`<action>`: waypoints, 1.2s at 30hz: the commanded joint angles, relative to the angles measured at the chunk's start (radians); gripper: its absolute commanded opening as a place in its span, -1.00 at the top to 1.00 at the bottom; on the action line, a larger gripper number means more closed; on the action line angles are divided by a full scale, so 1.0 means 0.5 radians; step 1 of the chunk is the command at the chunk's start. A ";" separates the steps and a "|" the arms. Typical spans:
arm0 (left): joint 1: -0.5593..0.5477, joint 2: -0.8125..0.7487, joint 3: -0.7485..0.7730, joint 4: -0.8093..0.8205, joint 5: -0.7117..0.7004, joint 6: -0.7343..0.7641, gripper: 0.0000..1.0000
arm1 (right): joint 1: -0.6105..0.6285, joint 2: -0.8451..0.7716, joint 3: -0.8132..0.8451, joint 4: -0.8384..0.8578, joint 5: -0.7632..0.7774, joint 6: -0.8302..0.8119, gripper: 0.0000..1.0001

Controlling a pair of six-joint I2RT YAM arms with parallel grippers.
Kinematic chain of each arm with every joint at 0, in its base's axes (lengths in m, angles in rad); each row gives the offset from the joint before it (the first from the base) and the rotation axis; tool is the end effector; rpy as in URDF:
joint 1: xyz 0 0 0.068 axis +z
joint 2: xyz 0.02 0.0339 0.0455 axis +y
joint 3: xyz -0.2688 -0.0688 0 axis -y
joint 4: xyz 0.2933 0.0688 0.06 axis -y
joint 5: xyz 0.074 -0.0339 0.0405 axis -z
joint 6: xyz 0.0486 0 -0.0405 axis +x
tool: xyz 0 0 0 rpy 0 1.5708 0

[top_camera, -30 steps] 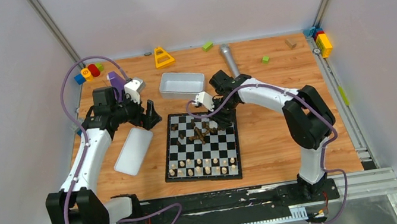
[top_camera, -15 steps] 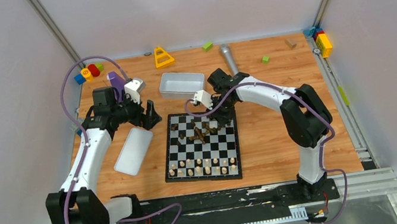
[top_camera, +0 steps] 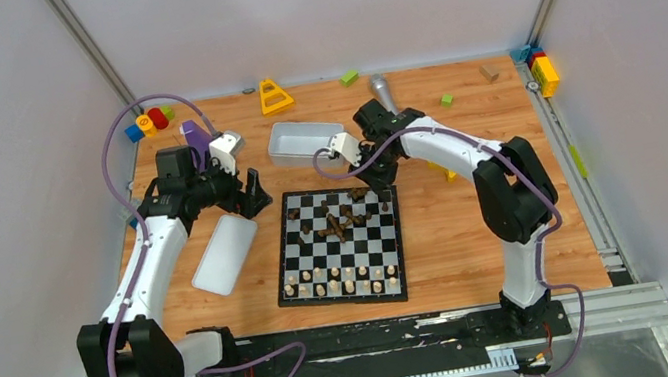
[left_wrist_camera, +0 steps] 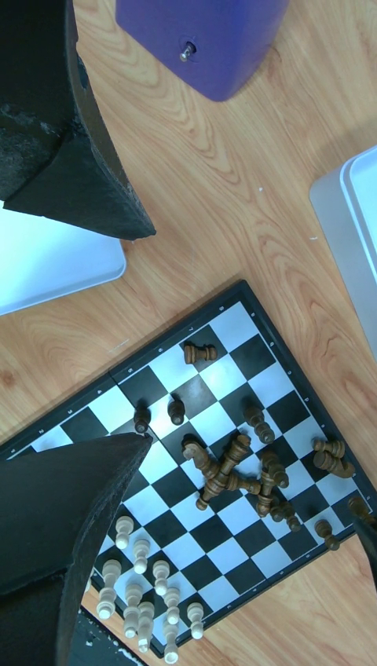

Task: Set up the chess pieces on the board
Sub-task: Place the chess piece on the chessboard.

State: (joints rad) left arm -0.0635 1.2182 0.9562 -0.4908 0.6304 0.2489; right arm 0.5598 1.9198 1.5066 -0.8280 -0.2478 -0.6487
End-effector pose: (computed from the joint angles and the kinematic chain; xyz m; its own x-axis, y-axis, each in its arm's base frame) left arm 0.3062 -0.0482 0.2703 -0.5429 0.2339 -0.8066 0.6338 0.7442 -0.2108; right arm 0.3698 0.2458 0.1887 -0.2872 -0.8712 -0.3981 -0.9482 0.3175 -0.0106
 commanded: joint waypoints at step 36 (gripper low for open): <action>-0.003 -0.053 0.026 0.006 0.014 0.029 -1.00 | -0.001 -0.062 0.156 -0.143 -0.291 0.073 -0.07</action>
State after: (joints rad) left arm -0.0635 1.2182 0.9562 -0.4984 0.6296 0.2489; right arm 0.5323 1.9438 1.5692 -0.8818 -0.3237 -0.6121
